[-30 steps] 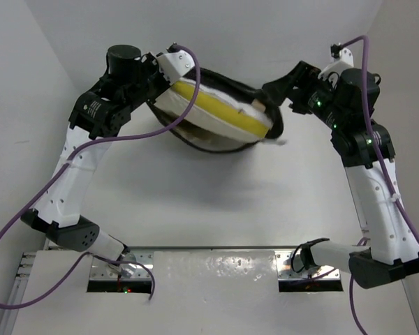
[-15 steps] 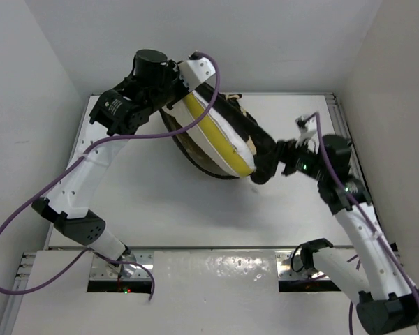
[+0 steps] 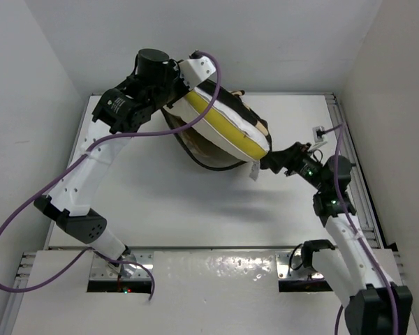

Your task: Put the pillow into the pillowcase

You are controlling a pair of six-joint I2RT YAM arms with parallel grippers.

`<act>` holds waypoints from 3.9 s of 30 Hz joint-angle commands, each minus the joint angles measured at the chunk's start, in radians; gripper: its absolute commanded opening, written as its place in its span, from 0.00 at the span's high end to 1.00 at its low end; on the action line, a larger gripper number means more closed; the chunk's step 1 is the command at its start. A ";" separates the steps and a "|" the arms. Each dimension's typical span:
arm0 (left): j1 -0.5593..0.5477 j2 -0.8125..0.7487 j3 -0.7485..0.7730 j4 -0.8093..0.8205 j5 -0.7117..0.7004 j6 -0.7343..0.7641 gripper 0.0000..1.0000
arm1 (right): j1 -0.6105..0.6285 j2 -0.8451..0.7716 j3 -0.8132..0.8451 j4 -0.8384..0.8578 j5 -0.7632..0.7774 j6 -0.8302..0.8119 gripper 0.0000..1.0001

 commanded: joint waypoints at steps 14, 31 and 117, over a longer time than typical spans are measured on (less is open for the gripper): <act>-0.006 -0.018 0.012 0.137 -0.020 -0.018 1.00 | -0.134 0.195 -0.139 0.851 -0.051 0.542 0.01; -0.008 -0.018 0.010 0.139 -0.039 -0.018 1.00 | -0.093 0.413 -0.002 0.899 -0.028 0.625 1.00; 0.389 -0.043 -0.194 0.076 0.357 -0.243 1.00 | 0.386 0.193 0.690 -0.452 0.503 -0.288 1.00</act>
